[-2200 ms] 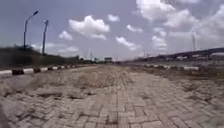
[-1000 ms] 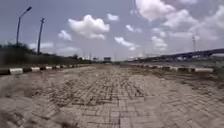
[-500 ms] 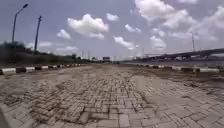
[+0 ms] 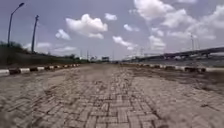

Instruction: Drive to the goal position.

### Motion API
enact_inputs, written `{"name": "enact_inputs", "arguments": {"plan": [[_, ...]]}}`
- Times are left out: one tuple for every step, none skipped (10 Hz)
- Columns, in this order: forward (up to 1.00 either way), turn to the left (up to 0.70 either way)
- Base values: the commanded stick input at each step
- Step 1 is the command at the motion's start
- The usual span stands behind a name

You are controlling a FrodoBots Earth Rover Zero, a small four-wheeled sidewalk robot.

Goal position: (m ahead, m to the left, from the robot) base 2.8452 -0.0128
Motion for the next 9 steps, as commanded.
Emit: {"name": "enact_inputs", "arguments": {"plan": [[1.00, 0.00], [1.00, 0.00], [1.00, 0.00], [1.00, 0.00], [1.00, 0.00], [1.00, 0.00], [1.00, 0.00], [1.00, 0.00], [1.00, 0.00]]}}
